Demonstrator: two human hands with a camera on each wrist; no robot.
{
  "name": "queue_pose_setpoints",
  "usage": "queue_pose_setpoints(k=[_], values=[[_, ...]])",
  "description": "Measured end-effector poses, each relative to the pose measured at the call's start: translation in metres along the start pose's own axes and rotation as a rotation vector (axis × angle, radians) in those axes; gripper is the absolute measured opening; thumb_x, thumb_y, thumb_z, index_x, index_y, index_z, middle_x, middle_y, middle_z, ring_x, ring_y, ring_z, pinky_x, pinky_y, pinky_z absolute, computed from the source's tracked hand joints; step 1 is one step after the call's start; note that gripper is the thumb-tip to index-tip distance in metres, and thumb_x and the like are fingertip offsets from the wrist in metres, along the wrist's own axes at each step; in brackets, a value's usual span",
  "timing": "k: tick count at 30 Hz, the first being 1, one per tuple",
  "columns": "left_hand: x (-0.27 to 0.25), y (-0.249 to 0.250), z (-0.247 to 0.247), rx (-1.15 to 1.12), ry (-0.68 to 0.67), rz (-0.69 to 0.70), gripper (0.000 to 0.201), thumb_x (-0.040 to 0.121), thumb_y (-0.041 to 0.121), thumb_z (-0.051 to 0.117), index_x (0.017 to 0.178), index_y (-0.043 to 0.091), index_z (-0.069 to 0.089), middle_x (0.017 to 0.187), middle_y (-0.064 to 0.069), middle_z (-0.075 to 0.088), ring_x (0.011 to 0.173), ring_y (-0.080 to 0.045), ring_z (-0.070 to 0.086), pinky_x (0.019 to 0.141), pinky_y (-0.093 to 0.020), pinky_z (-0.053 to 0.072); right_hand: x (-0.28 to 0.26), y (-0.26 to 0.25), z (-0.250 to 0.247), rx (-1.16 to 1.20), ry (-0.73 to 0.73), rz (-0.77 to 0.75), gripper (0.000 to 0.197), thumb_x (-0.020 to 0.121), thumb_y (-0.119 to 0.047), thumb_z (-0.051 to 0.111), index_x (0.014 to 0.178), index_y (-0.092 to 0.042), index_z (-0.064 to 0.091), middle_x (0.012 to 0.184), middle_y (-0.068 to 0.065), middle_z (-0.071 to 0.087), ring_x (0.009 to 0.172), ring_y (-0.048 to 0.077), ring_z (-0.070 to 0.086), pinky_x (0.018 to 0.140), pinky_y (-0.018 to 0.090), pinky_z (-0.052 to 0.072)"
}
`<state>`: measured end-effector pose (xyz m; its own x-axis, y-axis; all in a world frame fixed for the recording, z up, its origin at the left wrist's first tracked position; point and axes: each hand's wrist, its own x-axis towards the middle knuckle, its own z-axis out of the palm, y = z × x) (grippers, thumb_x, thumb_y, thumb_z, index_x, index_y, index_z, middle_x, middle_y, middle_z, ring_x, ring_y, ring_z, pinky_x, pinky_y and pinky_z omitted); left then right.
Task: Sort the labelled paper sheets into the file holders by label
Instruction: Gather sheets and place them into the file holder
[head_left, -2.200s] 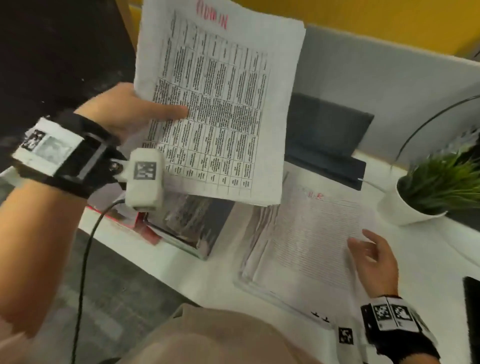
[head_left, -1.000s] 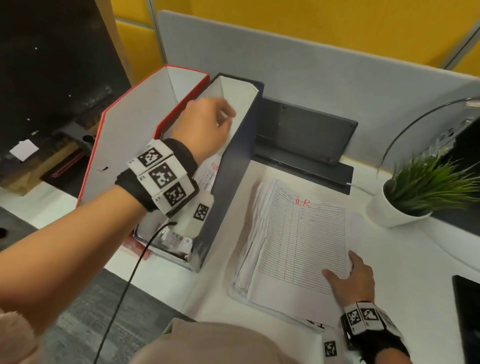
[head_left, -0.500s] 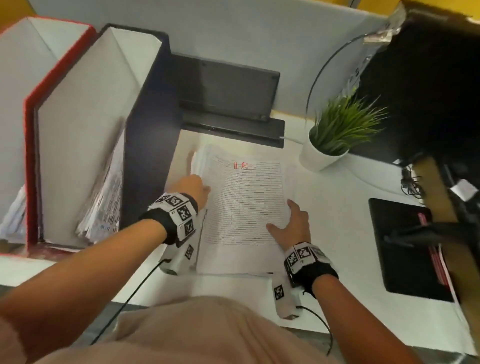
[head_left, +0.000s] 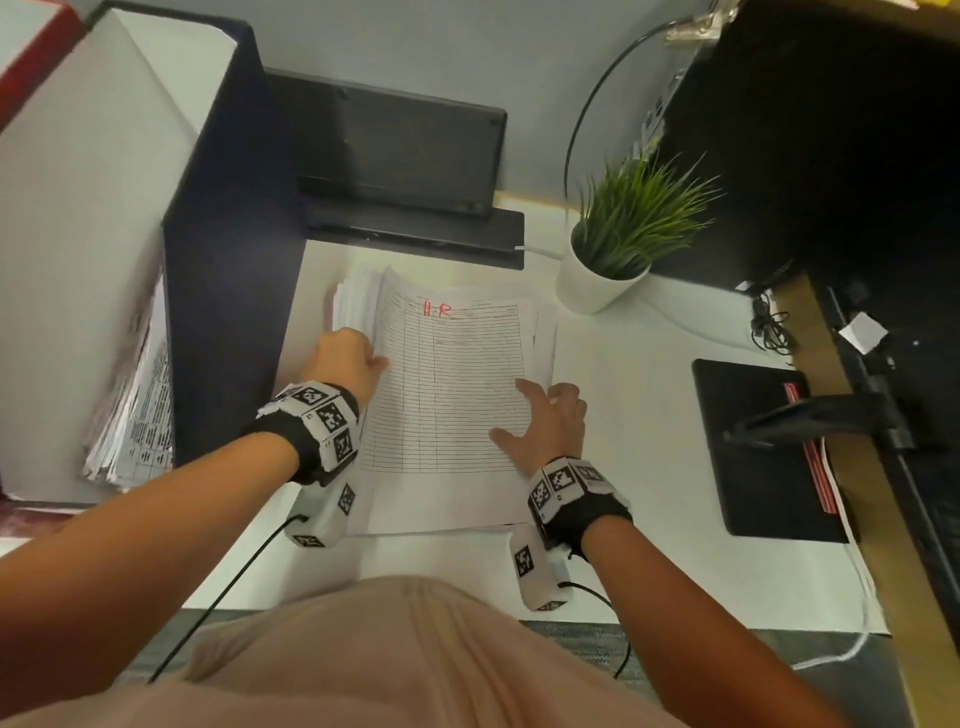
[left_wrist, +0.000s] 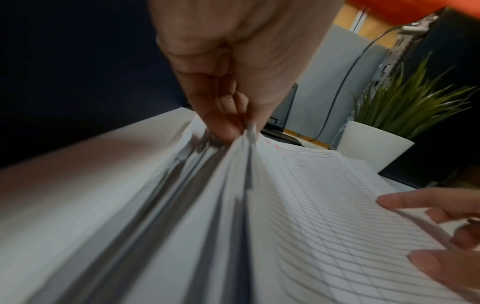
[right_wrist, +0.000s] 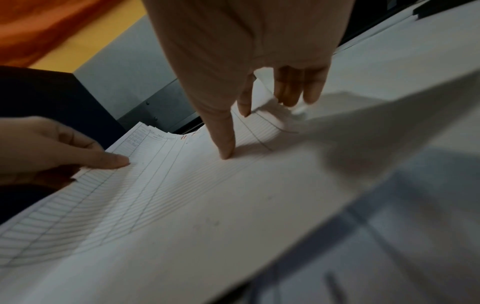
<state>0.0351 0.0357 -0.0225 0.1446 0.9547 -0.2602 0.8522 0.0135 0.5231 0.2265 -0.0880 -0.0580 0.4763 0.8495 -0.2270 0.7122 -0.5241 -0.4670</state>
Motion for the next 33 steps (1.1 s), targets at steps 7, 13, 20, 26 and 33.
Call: queue_pose_setpoints(k=[7,13,20,26,33], values=[[-0.022,0.004,-0.006,0.211,0.217,0.295,0.030,0.097,0.024,0.045,0.113,0.006,0.064,0.098,-0.014,0.057,0.089,-0.032,0.055,0.067,-0.038,0.046,0.002,-0.009,-0.005,-0.121,0.047,-0.050,0.085,0.067,-0.036,0.079,0.140,-0.030,0.034,0.140,0.008,0.019,0.125,0.026,0.023,0.104,0.034,0.025],[-0.031,0.002,-0.002,-0.349,0.202,0.487,0.029,0.091,0.003,0.054,0.117,0.007,0.064,0.097,-0.008,0.061,0.089,-0.020,0.057,0.079,-0.028,0.050,0.007,-0.015,-0.004,0.434,-0.156,0.074,0.102,0.070,0.003,0.075,0.147,-0.023,0.013,0.141,0.011,0.025,0.129,0.025,0.037,0.110,0.037,0.036],[-0.025,-0.007,-0.016,-0.702,-0.026,0.236,0.013,0.097,0.011,0.044,0.102,0.009,0.056,0.107,-0.012,0.066,0.102,-0.026,0.063,0.092,-0.040,0.049,0.009,-0.009,-0.009,0.772,-0.016,0.234,0.111,0.065,-0.006,0.083,0.144,-0.035,0.010,0.127,0.015,0.042,0.105,0.027,0.056,0.072,0.027,0.053],[-0.021,-0.006,-0.026,-0.819,-0.211,0.171,0.022,0.097,0.004,0.037,0.096,-0.001,0.058,0.102,-0.015,0.061,0.095,-0.025,0.058,0.083,-0.035,0.047,0.012,-0.004,-0.014,0.772,0.049,0.103,0.023,0.071,-0.005,0.078,0.090,-0.013,0.069,0.095,0.015,0.067,0.078,0.022,0.060,0.072,0.031,0.055],[0.011,-0.005,-0.024,-0.381,-0.063,-0.265,0.033,0.090,0.034,0.051,0.088,0.004,0.065,0.089,-0.012,0.067,0.076,-0.025,0.061,0.070,-0.036,0.053,0.017,0.016,-0.005,1.298,-0.053,0.455,0.037,0.066,0.010,0.053,0.038,-0.012,0.050,0.051,0.000,0.051,0.057,0.020,0.045,0.058,0.026,0.042]])
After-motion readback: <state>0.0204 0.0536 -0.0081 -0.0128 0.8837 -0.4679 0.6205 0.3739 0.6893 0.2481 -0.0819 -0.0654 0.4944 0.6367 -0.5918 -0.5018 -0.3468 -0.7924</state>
